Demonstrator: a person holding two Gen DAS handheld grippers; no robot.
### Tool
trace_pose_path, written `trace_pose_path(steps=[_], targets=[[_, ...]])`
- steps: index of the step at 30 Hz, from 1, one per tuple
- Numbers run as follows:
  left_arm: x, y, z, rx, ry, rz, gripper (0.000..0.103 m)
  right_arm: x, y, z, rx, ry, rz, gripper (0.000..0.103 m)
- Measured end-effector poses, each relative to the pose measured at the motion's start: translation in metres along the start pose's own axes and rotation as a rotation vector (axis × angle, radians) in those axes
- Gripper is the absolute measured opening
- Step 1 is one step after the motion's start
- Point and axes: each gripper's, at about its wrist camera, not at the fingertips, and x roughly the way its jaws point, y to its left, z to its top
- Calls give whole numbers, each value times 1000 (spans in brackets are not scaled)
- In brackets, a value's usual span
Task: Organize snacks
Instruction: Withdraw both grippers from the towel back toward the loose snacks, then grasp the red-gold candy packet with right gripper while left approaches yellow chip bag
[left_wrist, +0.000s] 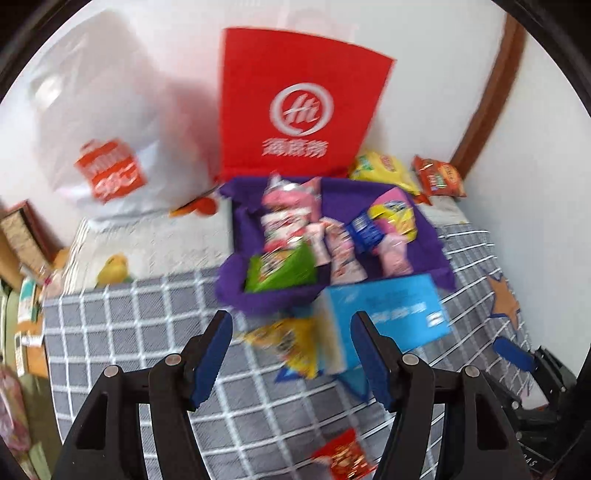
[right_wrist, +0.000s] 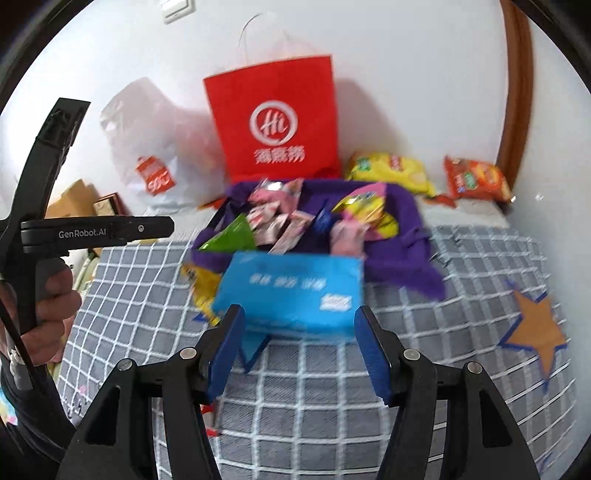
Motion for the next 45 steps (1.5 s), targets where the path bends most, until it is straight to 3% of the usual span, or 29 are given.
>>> trace_pose_path(steps=[7,15,19,26,29,36,45], targets=[[-3,38,-30,-69,21,41,64,38,32,-41,-20,115,78,61],[0,48,-49,-90,44,27,64,61,75,-72,-100,181,160,60],[2,48,-51,-81,46,31,64,74,82,-82,-113,208,153,52],[10,47,-51,-87,56,32,64,89,96,-92,-155,239,140,49],[17,43,-51,-85,63,36,64,88,100,-95,-198,215,122,41],[39,28,-48,-75,73,33,64,68,73,-86,-173,157,130,40],[65,15,-37,-78,48,23,64,55,-27,-68,-71,82,-69,40]])
